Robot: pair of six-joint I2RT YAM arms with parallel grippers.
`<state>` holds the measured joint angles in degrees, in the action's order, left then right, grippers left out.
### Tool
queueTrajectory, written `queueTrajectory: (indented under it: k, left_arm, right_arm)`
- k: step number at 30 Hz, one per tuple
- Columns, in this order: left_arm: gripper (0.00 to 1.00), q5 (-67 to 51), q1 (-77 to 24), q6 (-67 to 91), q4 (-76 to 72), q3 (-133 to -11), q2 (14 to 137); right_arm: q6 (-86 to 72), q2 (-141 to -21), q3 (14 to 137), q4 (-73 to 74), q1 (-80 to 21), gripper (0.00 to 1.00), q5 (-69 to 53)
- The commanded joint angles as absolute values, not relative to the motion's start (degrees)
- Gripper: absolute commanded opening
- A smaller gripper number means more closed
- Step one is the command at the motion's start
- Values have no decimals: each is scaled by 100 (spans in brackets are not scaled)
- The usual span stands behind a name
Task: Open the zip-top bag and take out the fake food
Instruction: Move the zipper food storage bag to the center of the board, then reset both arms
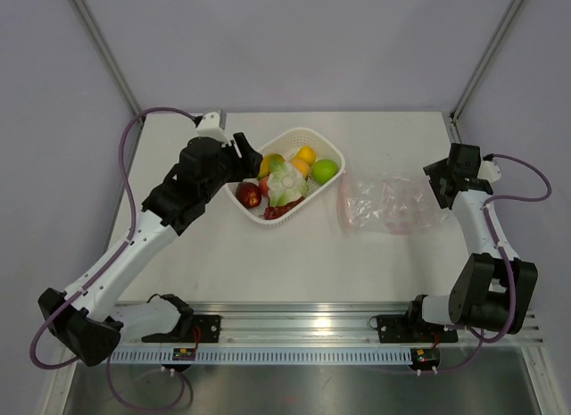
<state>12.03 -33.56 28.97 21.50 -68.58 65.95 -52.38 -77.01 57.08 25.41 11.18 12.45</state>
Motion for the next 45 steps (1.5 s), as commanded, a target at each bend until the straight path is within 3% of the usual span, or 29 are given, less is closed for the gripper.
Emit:
queueTrajectory:
  k: [1,3,7,14,20,21,34,38,45]
  left_arm:
    - [64,941,-3349,2953,2206,-6706,6258]
    - [64,853,-3349,3006,2153,-6487,6040]
    - [66,765,-3349,3024,1987,-6039,5591]
    - [76,572,-3349,2927,1995,-5353,4712]
    - [92,650,-3349,2962,1873,-4519,3631]
    - [99,676,-3349,2997,1768,-4361,3438]
    - [99,931,-3349,3217,2144,-2383,906]
    - [99,879,-3349,3261,1899,-1839,598]
    - [99,984,-3357,3261,2057,-1907,668]
  right_arm:
    - [-5010,-7515,6029,2671,1107,79,1072]
    - [-4887,-7462,6160,2908,1099,85,1116]
    - [-4589,-7085,6135,2971,1107,89,906]
    - [-3903,-5497,5460,2760,1099,100,-217]
    - [-3235,-3678,4906,2865,1099,99,-1052]
    - [-3182,-3456,4817,2909,1099,99,-1107]
    - [-3366,-107,3254,3015,1099,100,-1511]
    - [-3410,-360,3112,2945,1099,99,-1933]
    - [-3507,-431,3041,2980,1099,99,-2030]
